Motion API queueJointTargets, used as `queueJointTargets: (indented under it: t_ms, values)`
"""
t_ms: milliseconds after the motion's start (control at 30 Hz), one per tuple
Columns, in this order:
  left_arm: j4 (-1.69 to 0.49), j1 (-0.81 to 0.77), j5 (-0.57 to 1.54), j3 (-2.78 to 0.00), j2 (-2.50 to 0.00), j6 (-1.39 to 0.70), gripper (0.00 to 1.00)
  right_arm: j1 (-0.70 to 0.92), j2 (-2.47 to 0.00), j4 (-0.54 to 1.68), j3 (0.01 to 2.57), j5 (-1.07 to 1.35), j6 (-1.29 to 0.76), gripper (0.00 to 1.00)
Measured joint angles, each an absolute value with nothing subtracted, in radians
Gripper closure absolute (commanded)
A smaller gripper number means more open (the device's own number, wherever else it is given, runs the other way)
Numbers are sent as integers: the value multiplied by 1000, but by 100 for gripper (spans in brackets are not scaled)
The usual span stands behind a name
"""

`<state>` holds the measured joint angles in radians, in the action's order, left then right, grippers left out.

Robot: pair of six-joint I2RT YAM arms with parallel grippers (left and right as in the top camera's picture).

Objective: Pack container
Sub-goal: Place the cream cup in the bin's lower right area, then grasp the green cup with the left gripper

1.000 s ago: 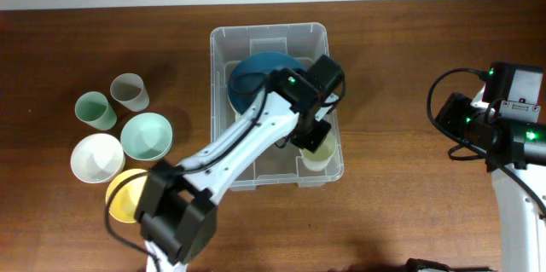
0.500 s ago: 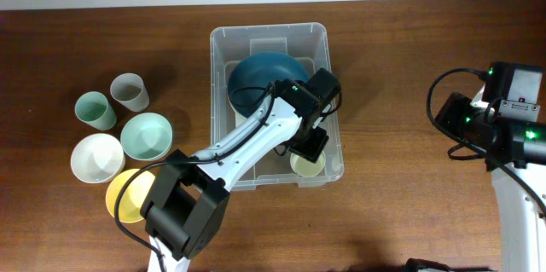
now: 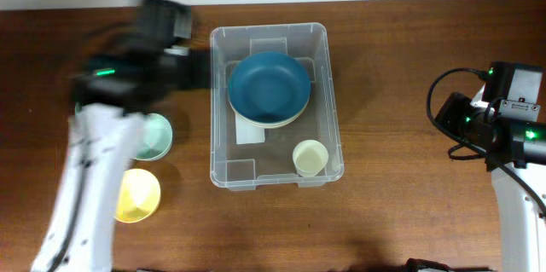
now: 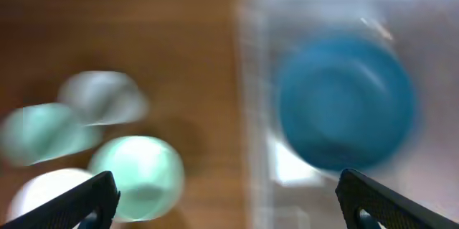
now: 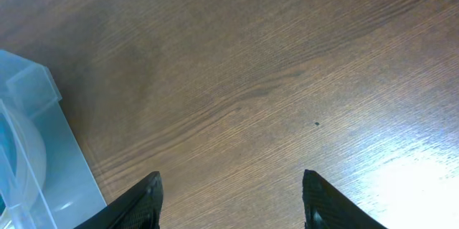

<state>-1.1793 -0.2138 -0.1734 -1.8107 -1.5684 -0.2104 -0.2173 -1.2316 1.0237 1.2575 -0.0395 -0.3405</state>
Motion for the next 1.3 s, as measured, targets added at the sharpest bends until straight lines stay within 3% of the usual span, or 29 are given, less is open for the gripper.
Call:
queueJointTargets:
  t_ms: [200, 400, 767, 800, 833, 900, 1000, 1067, 1133, 1300]
  values:
    - [-1186, 160, -180, -1786, -1603, -210, 1, -217, -1232, 1022, 1258, -39, -340, 42]
    - [-1179, 395, -154, -1762, -1776, -210, 1, -217, -1232, 1022, 1258, -39, -340, 42]
    - [-1111, 479, -108, -1756, -2074, -210, 3, -217, -1234, 1017, 1258, -39, -340, 42]
    - [-1098, 480, -108, -1756, -2088, -210, 7, -217, -1234, 1018, 1258, -39, -340, 42]
    - [-1084, 481, -107, -1756, -2102, -210, 17, -217, -1234, 1017, 1257, -39, -340, 42]
    - [-1059, 481, -104, -1756, -2128, -215, 47, -217, -1240, 1018, 1257, -39, -341, 42]
    - [-1023, 481, -101, -1756, -2145, -216, 77, -217, -1271, 1017, 1257, -39, -341, 42]
    - [-1011, 481, -101, -1756, -2145, -216, 89, -217, -1288, 1017, 1257, -39, -341, 42]
    - [-1008, 481, -101, -1756, -2145, -214, 99, -217, -1295, 1018, 1257, -39, -341, 42]
    - [-1005, 481, -73, -1757, -2145, -221, 99, -217, -1296, 1018, 1257, -39, -340, 42]
